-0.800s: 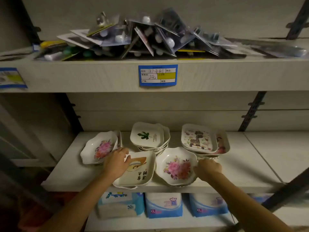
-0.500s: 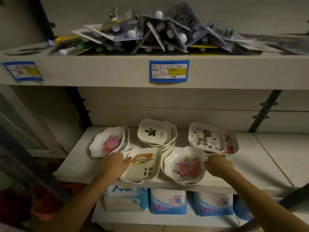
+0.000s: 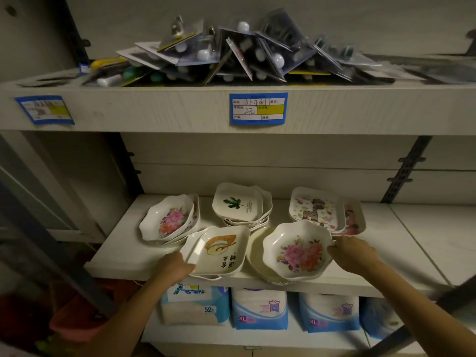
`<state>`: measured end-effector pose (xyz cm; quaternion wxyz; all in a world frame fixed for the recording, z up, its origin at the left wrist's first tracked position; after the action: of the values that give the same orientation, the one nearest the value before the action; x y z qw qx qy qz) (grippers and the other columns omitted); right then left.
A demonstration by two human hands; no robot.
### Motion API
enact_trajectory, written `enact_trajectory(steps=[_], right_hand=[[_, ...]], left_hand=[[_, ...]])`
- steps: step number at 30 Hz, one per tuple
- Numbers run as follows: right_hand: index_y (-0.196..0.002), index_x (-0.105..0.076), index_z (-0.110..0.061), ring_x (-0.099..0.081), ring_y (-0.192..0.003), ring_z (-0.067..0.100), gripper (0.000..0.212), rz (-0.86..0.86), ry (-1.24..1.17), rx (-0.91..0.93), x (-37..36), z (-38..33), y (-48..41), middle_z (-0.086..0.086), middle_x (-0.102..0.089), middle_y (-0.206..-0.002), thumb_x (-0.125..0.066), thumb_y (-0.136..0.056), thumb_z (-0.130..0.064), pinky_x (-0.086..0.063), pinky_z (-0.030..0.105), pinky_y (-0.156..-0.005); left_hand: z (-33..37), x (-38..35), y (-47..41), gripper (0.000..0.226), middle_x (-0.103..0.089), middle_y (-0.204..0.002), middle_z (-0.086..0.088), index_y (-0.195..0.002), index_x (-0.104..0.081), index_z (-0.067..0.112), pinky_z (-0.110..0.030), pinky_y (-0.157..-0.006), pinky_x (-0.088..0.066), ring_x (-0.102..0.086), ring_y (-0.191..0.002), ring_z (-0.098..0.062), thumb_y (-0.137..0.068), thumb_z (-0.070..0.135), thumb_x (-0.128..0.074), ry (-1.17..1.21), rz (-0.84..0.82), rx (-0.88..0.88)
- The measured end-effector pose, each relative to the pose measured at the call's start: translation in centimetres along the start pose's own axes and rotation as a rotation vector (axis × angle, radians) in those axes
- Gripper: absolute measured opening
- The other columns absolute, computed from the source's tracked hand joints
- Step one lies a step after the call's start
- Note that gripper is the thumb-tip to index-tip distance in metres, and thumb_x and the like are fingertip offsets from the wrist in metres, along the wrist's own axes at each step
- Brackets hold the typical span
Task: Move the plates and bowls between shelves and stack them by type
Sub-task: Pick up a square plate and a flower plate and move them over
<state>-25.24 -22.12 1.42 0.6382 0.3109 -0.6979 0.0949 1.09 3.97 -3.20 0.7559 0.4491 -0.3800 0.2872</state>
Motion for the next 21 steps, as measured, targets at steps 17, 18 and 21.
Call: enact_trajectory(steps=[17, 18, 21], right_hand=[[-0.111, -0.059, -0.014, -0.055, -0.078, 0.017, 0.031, 0.006, -0.041, -0.045, -0.1, 0.7, 1.0, 0.000, -0.055, -0.088, -0.037, -0.093, -0.028, -0.044, 0.027, -0.067], [-0.111, -0.059, -0.014, -0.054, -0.078, 0.016, 0.032, 0.003, -0.040, -0.045, -0.1, 0.6, 1.0, 0.000, -0.055, -0.089, -0.037, -0.093, -0.028, -0.043, 0.027, -0.065], [-0.111, -0.060, -0.012, -0.053, -0.077, 0.018, 0.033, -0.003, -0.042, -0.047, 0.0, 0.5, 1.0, 0.002, -0.054, -0.088, -0.037, -0.093, -0.027, -0.041, 0.027, -0.064]], left_hand=[[0.4, 0.4, -0.1, 0.009, -0.048, -0.056, -0.008, -0.080, -0.045, 0.006, -0.018, -0.034, -0.027, -0.039, -0.042, -0.014, -0.088, 0.003, -0.044, 0.364, -0.116, 0.025], [0.4, 0.5, -0.1, 0.014, -0.049, -0.056, -0.008, -0.075, -0.045, 0.006, -0.018, -0.035, -0.027, -0.038, -0.043, -0.014, -0.088, 0.002, -0.041, 0.357, -0.131, 0.023], [0.5, 1.1, 0.1, 0.021, -0.056, -0.061, -0.007, -0.067, -0.045, 0.010, -0.020, -0.041, -0.029, -0.041, -0.044, -0.015, -0.087, 0.007, -0.040, 0.220, -0.140, 0.013]])
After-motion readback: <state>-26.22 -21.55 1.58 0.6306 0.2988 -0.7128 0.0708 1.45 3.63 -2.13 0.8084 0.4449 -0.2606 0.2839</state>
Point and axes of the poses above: each hand's wrist, its own y-axis away from the middle knuckle, its own x-axis out of the back of the hand, z = x × y, the point moved 1 cm from there along -y, towards the middle knuckle
